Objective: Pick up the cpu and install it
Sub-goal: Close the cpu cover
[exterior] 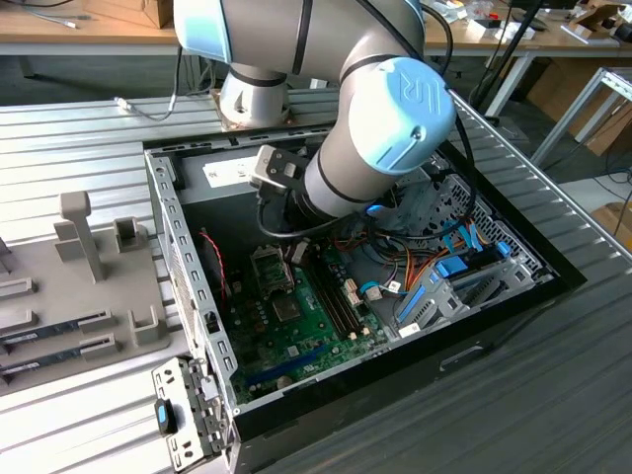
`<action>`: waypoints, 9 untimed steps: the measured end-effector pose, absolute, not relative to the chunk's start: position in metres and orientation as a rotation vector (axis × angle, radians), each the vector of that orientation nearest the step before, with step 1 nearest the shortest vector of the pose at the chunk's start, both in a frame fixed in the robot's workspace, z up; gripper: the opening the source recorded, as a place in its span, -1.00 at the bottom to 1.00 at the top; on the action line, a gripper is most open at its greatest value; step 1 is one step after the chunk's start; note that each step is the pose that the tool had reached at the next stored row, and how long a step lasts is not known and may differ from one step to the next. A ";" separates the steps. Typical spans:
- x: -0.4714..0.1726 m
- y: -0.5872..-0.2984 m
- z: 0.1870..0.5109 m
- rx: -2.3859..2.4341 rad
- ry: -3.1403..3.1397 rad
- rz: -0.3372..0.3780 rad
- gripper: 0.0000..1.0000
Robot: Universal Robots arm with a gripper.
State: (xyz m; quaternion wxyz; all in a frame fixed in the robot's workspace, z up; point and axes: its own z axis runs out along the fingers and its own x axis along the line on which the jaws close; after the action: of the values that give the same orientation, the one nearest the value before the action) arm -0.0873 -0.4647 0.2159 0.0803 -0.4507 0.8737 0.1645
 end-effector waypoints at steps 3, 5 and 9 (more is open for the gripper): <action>-0.087 -0.465 0.215 -1.337 2.601 0.523 -0.79; -0.086 -0.465 0.215 -1.331 2.597 0.539 -0.79; -0.084 -0.466 0.210 -1.321 2.592 0.563 -0.79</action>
State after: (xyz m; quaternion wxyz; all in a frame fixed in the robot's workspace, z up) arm -0.0845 -0.4659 0.2103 0.0891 -0.4441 0.8712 0.1893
